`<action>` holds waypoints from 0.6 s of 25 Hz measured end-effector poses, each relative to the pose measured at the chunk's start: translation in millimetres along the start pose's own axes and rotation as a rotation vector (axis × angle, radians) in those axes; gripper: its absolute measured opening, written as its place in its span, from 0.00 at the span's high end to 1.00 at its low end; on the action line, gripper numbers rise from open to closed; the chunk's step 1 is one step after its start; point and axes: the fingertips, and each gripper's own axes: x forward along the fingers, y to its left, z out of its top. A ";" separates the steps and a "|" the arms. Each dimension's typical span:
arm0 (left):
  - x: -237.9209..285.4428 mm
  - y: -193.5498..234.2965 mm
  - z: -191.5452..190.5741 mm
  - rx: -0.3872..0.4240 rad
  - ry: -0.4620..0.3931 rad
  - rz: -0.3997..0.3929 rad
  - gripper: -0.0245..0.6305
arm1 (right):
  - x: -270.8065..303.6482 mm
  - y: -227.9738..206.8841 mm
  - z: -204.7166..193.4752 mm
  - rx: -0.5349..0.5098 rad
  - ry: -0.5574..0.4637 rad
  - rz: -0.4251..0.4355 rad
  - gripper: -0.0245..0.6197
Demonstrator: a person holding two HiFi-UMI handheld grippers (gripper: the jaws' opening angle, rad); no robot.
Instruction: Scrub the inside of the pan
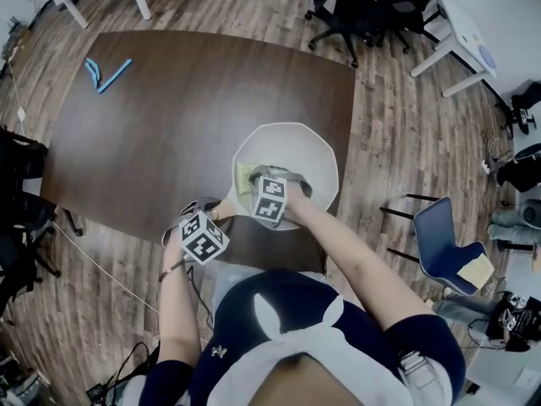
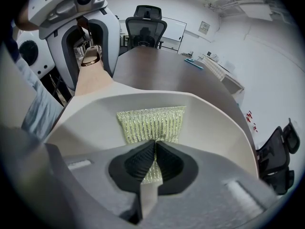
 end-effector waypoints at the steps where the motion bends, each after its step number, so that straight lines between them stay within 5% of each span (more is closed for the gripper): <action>1: 0.1 -0.5 0.8 0.000 0.000 0.000 0.67 | 0.3 -1.1 -1.8 0.004 0.002 -0.001 0.95; 15: 1.5 2.6 1.4 0.001 -0.011 -0.014 0.67 | 12.6 -22.5 -12.5 0.046 0.043 -0.046 0.95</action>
